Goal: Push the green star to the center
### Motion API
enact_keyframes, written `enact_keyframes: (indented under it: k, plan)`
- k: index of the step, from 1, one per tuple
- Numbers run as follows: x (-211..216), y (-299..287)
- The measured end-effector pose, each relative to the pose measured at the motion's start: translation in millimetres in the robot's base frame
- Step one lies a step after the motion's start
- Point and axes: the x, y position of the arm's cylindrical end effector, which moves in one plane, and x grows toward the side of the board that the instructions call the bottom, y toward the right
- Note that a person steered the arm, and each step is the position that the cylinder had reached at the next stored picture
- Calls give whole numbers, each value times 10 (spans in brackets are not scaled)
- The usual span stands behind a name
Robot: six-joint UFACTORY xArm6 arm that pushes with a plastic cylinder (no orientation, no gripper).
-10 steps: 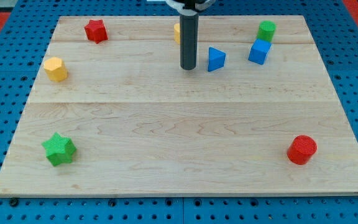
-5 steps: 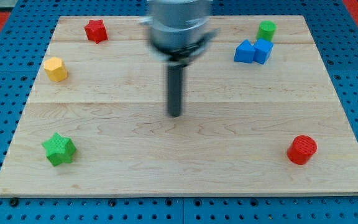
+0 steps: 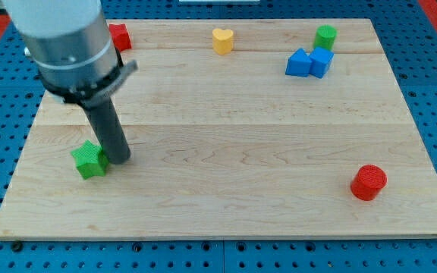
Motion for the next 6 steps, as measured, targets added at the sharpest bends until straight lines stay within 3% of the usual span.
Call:
enact_keyframes:
  k: [1,2,5,6]
  plan:
    - [677,-76]
    - [472,-726]
    - [-563,1058]
    - [-1072,1368]
